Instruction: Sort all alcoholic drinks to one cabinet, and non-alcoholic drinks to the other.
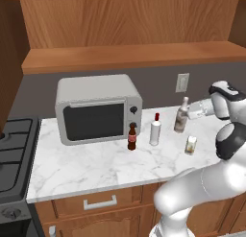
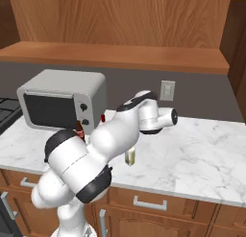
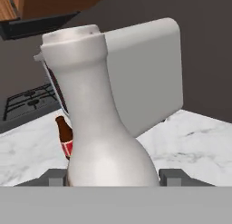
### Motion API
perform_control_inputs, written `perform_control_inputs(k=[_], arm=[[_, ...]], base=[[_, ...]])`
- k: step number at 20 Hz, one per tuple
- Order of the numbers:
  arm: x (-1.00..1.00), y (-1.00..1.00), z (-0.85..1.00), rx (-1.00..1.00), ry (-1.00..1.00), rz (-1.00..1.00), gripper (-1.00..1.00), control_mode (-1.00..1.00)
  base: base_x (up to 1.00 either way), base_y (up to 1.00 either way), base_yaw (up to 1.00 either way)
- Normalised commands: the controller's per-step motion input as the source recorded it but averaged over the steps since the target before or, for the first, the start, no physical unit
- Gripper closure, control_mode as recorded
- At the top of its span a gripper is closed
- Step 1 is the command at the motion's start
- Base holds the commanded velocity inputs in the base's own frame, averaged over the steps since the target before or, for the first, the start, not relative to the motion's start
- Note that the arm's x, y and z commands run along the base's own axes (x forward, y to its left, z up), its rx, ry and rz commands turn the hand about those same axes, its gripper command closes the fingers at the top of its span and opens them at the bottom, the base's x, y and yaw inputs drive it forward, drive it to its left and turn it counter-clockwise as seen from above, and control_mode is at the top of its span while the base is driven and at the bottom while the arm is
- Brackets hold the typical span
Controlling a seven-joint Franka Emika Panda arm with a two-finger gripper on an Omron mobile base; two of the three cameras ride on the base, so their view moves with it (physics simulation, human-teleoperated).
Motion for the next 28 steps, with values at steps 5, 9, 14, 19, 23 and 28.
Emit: perform_control_inputs(k=[5,9,14,19,23,28], arm=[[-0.67,0.02,0.97,-0.01,0.0,-0.2,1.0,-1.0],[-1.0,0.11,0.85,-0.04,0.0,-0.24,1.0,-1.0],[-0.7,0.21,1.0,-0.06,0.0,-0.32,1.0,-1.0],[-0.3,0.29,0.98,-0.04,0.0,-0.28,1.0,-1.0],[-0.23,0.11,0.75,0.0,0.0,-0.22,1.0,-1.0],[-0.02,0.0,0.8,0.0,0.0,-0.19,1.0,-1.0]], base=[[0.0,0.0,0.0],[0.0,0.0,0.0],[0.0,0.0,0.0],[0.0,0.0,0.0],[0.0,0.0,0.0],[0.0,0.0,0.0]])
